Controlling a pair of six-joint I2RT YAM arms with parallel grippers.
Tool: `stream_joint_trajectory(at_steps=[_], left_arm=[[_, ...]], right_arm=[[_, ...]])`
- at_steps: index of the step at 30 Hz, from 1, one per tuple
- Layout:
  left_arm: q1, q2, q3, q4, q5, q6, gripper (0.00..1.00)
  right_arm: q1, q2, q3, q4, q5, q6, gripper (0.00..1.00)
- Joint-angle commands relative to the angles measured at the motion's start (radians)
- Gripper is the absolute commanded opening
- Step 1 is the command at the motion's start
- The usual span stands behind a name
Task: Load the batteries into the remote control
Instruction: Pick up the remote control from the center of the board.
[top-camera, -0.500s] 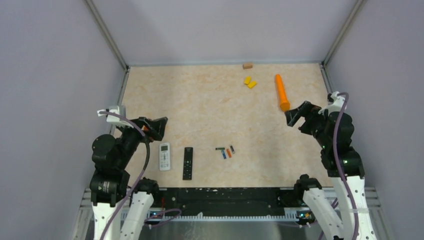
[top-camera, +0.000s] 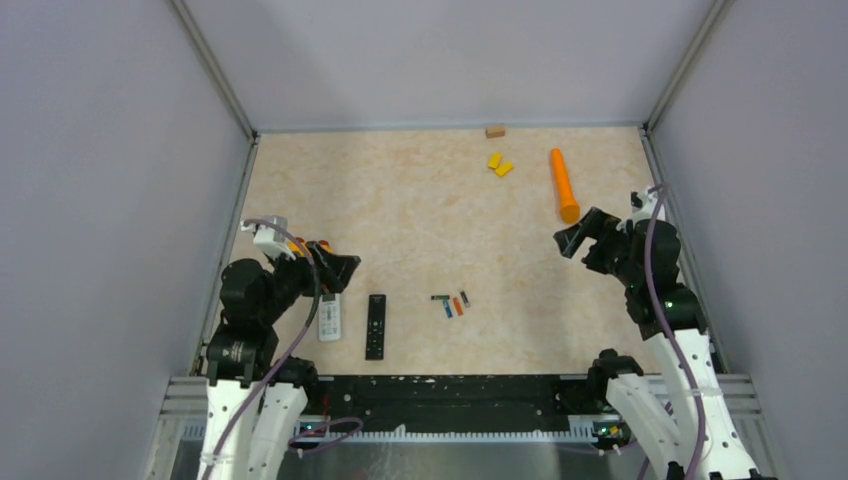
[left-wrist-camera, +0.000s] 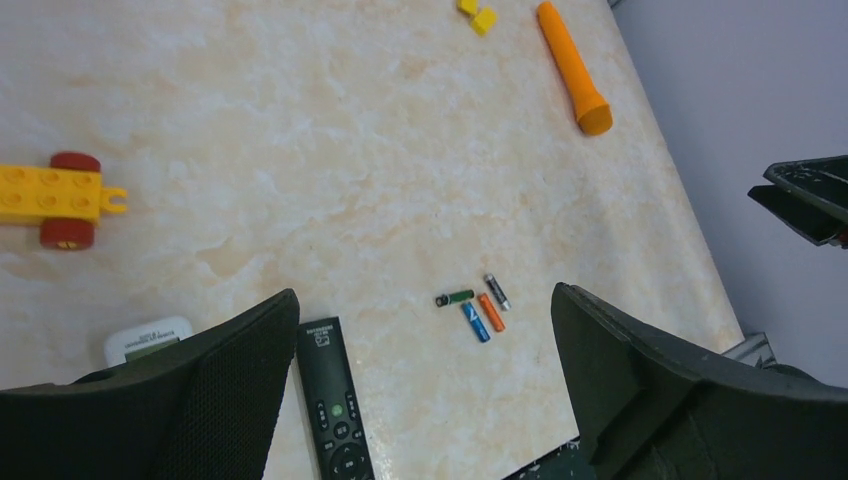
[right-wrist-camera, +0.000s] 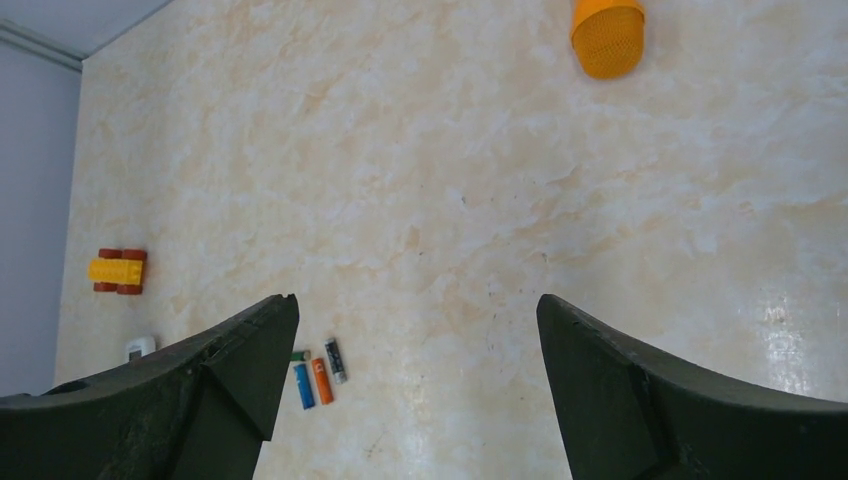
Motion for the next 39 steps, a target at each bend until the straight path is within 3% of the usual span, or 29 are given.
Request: stream_joint_trajectory(at_steps=[1,9,16,21,30,39], left_arm=[[-0.003,0.043,-0.095,0.043,0.048,-0.087,0.99],[-0.052,0.073,-0.206,-0.023,-0.076,-0.211,0.99],[-0.279,0.257,-0.213,0.034,-0.324,-0.265,0.98],[-0.398,0.431,-0.182,-0.014,-0.546,-0.291,0.88],[-0.572,0.577,-0.226,0.116,-0.561,-0.340,0.83],[-0.694,0.781,-0.159,0.063,-0.730,-0.351,0.64]], right_arm=[[0.004,-0.028,-0.043,0.106,-0.059,0.033,0.92],[0.004,0.013,-0.095,0.130,-0.078,0.092,0.88],[0.005,0.083,-0.137,0.182,-0.101,0.134,0.82],[0.004,0.086,-0.168,0.201,-0.097,0.155,0.80],[0.005,0.098,-0.195,0.218,-0.090,0.158,0.79],[0.005,0.143,-0.206,0.247,-0.092,0.158,0.79]])
